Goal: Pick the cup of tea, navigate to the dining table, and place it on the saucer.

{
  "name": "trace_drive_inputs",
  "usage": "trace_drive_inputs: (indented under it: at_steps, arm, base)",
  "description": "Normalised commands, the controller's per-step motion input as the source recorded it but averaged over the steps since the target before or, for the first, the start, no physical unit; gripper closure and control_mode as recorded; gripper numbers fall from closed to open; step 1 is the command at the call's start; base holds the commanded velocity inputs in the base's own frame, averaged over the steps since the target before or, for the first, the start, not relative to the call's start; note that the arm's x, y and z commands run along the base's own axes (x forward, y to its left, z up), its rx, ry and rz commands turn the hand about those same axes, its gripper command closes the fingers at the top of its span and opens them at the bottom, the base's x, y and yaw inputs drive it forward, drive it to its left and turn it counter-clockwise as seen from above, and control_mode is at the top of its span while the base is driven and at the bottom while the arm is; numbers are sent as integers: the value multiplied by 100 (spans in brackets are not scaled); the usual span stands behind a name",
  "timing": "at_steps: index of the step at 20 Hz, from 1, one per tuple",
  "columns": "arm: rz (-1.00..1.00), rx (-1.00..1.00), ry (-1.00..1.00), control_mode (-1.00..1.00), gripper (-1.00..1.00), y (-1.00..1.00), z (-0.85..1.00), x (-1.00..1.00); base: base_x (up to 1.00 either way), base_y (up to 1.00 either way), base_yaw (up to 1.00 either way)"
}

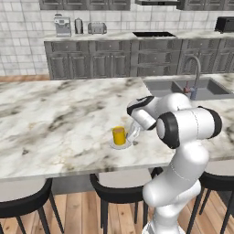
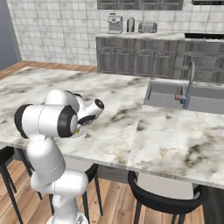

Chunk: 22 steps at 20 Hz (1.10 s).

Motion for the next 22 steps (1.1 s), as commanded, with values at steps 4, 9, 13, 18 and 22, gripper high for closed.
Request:
trace_drive_inputs:
  at_steps: [4,9,13,18,22]
  arm:
    - [0,0,2,-100,100,0,-42,0]
    - [0,0,1,-100,100,0,-21,0]
    - [0,0,0,-100,100,0,0,0]
    - [0,0,0,-100,-100,0,0,0]
    - [0,0,0,-100,-100,0,0,0]
  base:
    - [0,0,0]
    - [0,0,0]
    - [0,0,0]
    - [0,0,0]
    - [0,0,0]
